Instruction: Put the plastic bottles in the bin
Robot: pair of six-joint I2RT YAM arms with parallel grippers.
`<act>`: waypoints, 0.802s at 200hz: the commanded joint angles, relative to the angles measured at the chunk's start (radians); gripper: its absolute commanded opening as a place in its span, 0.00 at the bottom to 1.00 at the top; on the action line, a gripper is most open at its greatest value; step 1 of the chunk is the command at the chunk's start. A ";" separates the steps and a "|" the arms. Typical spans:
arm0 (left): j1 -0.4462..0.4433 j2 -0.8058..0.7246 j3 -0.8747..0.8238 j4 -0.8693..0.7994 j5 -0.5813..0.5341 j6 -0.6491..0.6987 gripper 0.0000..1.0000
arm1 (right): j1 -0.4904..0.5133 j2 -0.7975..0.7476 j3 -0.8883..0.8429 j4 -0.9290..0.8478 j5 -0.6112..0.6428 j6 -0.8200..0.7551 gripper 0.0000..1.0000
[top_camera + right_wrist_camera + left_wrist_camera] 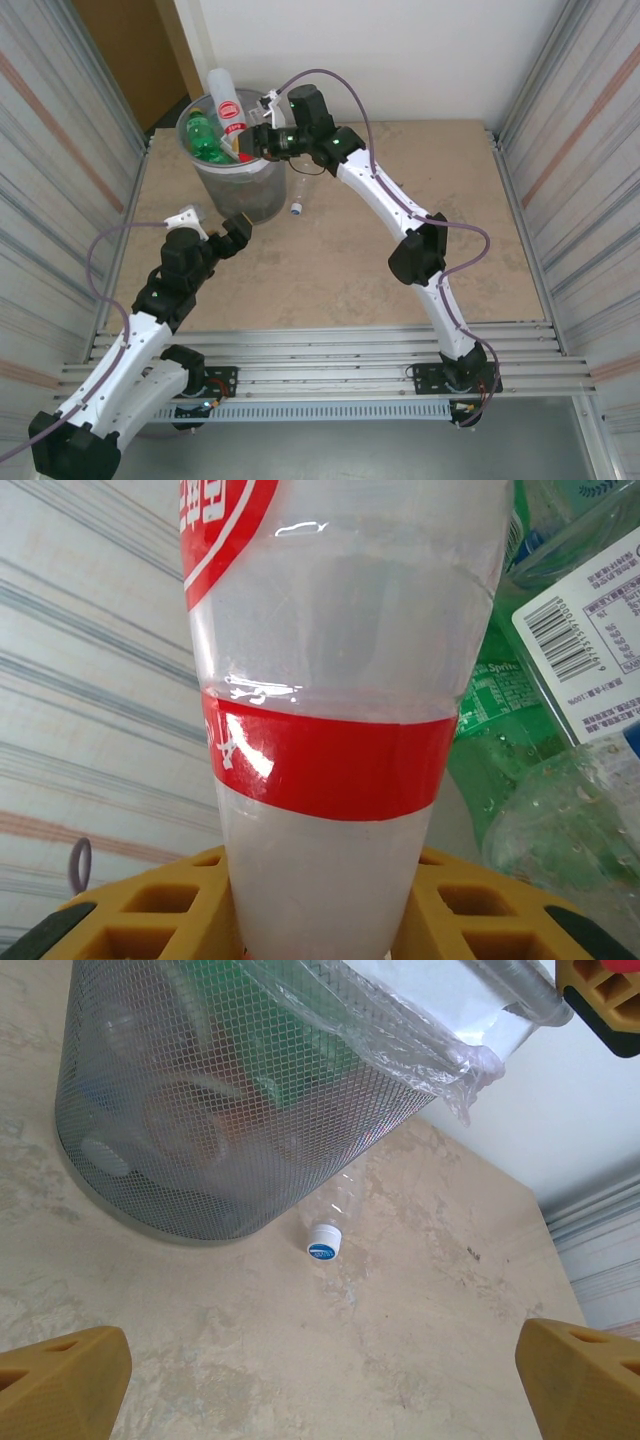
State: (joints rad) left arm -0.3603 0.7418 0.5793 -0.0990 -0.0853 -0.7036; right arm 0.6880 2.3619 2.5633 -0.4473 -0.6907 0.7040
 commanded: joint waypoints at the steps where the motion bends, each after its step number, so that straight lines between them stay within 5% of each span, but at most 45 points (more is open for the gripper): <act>1: 0.003 0.001 0.003 0.040 0.010 0.006 0.99 | 0.004 0.034 0.031 0.009 -0.025 0.029 0.41; 106: 0.003 0.020 0.036 0.058 -0.018 0.028 0.99 | -0.002 0.039 0.028 -0.028 0.005 0.026 0.48; 160: 0.015 0.177 0.117 0.312 -0.115 0.157 0.95 | -0.004 -0.005 0.025 -0.101 0.069 -0.039 0.48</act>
State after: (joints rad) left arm -0.3569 0.8513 0.6292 0.0296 -0.1471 -0.6403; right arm 0.6872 2.3688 2.5752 -0.4381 -0.6781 0.7181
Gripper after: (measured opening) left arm 0.964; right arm 0.483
